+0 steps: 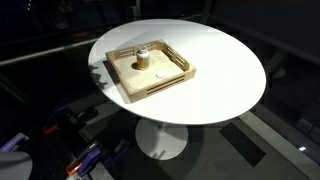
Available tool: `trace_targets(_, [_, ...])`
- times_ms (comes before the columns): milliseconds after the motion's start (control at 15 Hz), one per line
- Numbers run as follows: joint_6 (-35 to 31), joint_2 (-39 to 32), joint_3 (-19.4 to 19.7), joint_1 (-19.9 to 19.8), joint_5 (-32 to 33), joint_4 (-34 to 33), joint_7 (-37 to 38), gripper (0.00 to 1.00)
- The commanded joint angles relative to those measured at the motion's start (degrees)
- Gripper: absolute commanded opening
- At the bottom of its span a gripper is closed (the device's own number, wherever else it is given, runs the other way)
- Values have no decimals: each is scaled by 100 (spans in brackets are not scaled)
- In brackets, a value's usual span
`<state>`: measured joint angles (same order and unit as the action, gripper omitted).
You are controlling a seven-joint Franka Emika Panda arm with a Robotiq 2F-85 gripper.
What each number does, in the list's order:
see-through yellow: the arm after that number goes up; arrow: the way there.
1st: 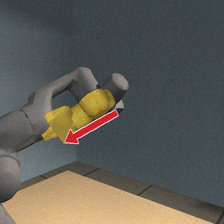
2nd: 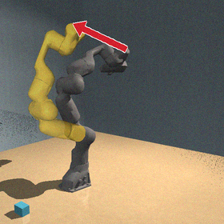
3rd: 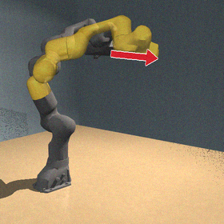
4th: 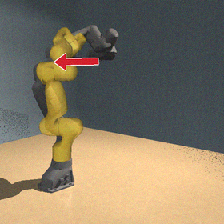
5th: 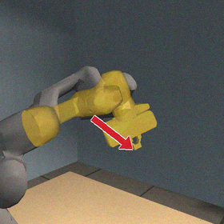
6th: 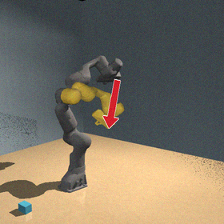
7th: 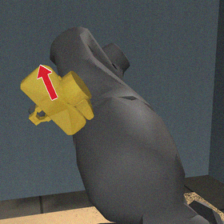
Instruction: Pick up the white medicine bottle lid and put it on the wooden tray
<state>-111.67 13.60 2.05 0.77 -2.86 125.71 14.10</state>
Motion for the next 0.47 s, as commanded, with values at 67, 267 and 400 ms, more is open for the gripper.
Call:
trace_targets(67, [33,56,-110,-100,-22,0,-20,100])
trace_targets(267, [23,-12,-110,-102,-20,15,-19,100])
trace_targets(400, [23,-29,-108,-112,-19,15,-18,100])
